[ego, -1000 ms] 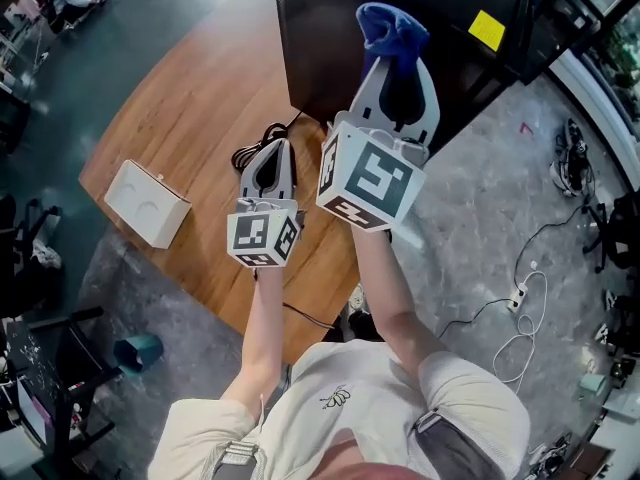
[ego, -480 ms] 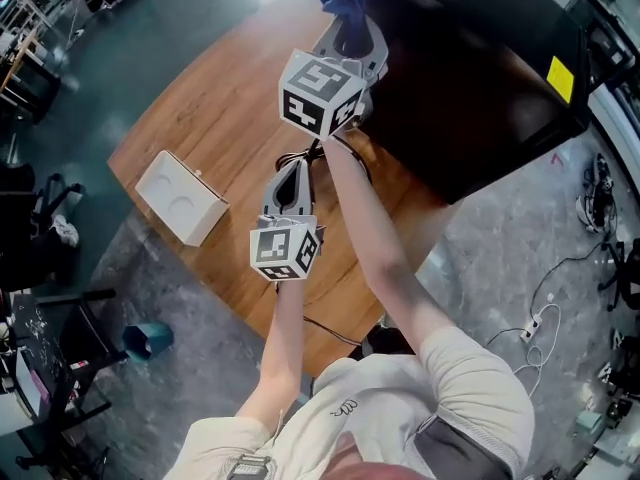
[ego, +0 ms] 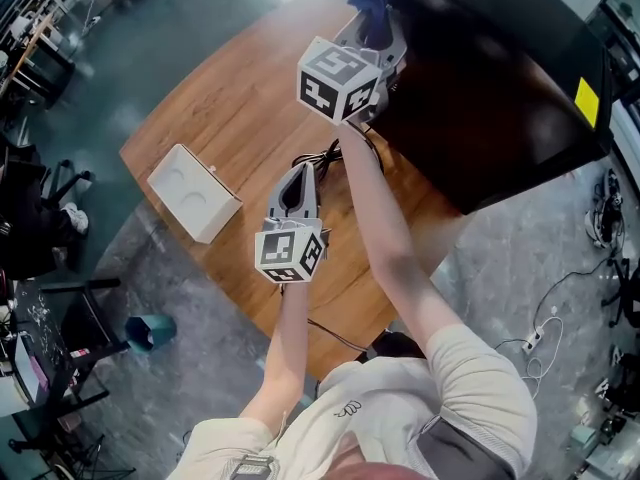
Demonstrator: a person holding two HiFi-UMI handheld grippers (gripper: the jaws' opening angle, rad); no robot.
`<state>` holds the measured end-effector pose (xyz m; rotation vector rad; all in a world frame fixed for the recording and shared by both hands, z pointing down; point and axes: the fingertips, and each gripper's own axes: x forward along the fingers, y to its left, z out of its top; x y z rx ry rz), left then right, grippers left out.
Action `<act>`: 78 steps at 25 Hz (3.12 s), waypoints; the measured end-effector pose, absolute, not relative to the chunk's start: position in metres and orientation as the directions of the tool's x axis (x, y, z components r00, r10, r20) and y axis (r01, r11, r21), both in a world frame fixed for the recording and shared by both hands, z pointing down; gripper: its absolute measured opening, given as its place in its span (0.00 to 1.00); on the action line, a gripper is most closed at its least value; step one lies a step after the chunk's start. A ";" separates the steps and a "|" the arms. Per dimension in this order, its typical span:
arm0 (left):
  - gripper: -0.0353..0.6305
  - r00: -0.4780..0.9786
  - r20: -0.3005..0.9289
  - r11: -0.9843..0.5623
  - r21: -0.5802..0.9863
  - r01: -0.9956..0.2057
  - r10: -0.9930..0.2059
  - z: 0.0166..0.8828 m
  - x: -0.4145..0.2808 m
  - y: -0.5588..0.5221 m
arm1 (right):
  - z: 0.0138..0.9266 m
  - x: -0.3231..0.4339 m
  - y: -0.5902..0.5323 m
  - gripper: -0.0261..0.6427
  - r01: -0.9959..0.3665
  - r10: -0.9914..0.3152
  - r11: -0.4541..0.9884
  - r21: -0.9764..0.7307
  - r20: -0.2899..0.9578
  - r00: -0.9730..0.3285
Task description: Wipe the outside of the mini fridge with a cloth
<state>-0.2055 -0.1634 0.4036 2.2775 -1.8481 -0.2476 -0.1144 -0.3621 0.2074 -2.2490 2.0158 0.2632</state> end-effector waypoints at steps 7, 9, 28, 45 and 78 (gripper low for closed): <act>0.06 0.159 -0.064 -0.171 0.285 -0.943 -0.985 0.378 -0.219 -0.159 | 0.211 -0.107 -0.360 0.13 -0.990 -0.972 -0.114 0.085 -0.216 0.094; 0.06 0.146 -0.080 -0.163 0.295 -0.942 -0.986 0.372 -0.221 -0.159 | 0.210 -0.104 -0.360 0.13 -0.991 -0.974 -0.108 0.083 -0.209 0.089; 0.06 0.184 -0.107 -0.204 0.222 -0.953 -0.977 0.339 -0.181 -0.136 | 0.212 -0.009 -0.283 0.13 -0.976 -0.960 -0.217 0.025 -0.185 0.208; 0.06 0.254 -0.118 -0.274 0.205 -0.940 -0.960 0.327 -0.136 -0.125 | 0.214 0.084 -0.208 0.13 -0.949 -0.936 -0.311 0.045 -0.185 0.298; 0.06 0.361 -0.111 -0.373 0.126 -0.919 -0.926 0.332 -0.071 -0.127 | 0.200 0.182 -0.129 0.13 -0.900 -0.881 -0.430 0.075 -0.251 0.401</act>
